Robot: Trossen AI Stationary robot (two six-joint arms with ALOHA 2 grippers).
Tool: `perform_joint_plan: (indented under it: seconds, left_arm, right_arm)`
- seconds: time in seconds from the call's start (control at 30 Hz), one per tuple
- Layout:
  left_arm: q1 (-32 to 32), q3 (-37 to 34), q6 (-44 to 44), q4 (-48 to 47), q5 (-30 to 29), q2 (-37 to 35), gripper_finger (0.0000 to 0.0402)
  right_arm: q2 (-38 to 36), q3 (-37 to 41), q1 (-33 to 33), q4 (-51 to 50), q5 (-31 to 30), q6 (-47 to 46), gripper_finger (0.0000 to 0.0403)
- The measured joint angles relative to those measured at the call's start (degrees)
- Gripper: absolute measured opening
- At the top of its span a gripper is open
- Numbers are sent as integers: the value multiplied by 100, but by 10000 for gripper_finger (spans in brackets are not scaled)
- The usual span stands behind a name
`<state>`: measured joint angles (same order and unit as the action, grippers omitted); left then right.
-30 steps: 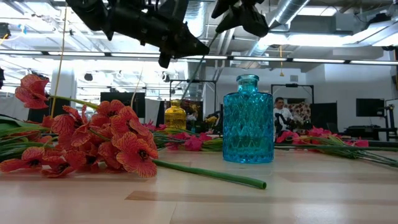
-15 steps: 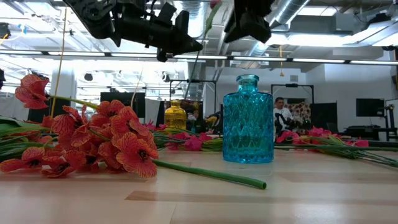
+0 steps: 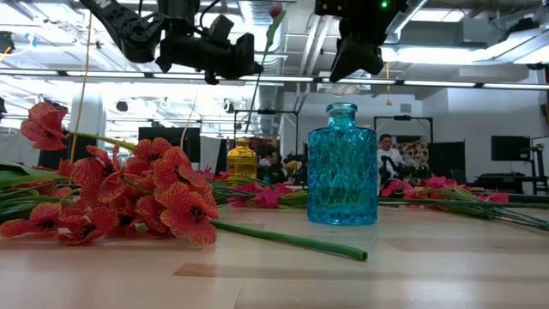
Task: Sort flowers into vase by color
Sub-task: Put the right dark red flower into the yellow vase
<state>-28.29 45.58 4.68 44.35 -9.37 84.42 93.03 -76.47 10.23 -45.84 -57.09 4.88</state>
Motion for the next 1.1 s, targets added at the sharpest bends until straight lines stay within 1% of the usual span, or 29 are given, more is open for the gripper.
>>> perform_joint_plan:
  seconds: [0.13,0.43,1.1]
  left_arm:
    - [-75,0,66,-72,3,0,0]
    - [-71,0,71,-229,61,0,0]
    - [-66,0,66,-390,25,2,0]
  right_arm:
    - [0,0,-71,2,178,-11,160]
    - [-2,0,-176,2,178,-6,160]
    - [-7,0,-176,3,178,5,159]
